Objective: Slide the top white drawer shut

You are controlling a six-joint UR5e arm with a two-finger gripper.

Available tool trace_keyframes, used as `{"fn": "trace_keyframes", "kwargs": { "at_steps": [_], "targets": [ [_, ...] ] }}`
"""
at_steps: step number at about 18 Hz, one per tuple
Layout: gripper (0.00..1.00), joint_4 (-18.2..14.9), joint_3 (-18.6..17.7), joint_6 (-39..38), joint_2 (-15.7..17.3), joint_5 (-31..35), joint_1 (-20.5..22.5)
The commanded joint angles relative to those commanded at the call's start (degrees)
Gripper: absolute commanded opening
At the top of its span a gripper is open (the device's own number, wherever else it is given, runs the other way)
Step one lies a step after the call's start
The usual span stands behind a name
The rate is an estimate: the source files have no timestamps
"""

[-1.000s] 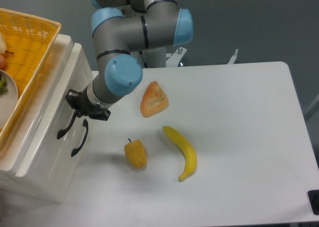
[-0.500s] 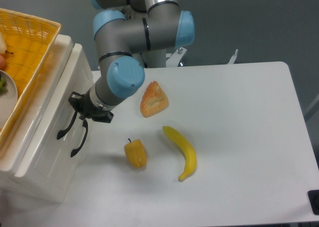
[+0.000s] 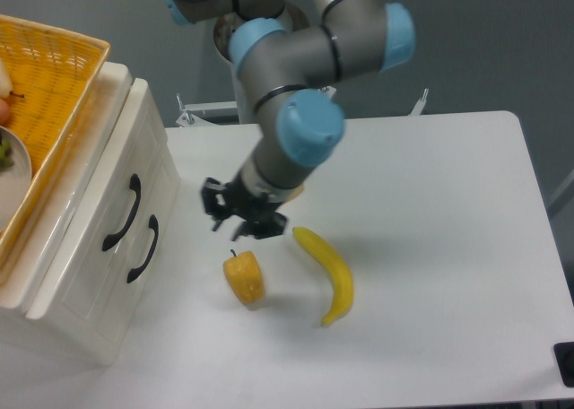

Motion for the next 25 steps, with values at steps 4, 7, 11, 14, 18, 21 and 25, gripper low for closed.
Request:
{"fn": "trace_keyframes", "kwargs": {
  "at_steps": [4, 7, 11, 14, 18, 21, 25],
  "targets": [
    [1.0, 3.42, 0.0, 9.24, -0.7, 9.94, 2.29],
    [1.0, 6.24, 0.27, 13.99, -2.63, 11.53, 5.36],
    [1.0, 7.47, 1.58, 23.56, -5.27, 14.42, 10.37],
    [1.0, 8.43, 3.34, 28.23, -8.25, 16.19, 12.83],
    [1.0, 10.46, 5.18, 34.72, -12.12, 21.03, 14.51],
    [1.0, 10.64, 6.77, 40.89, -13.62, 20.77, 16.62],
    [1.0, 11.17, 8.26, 41.78, -14.5, 17.87, 18.11]
  ]
}}
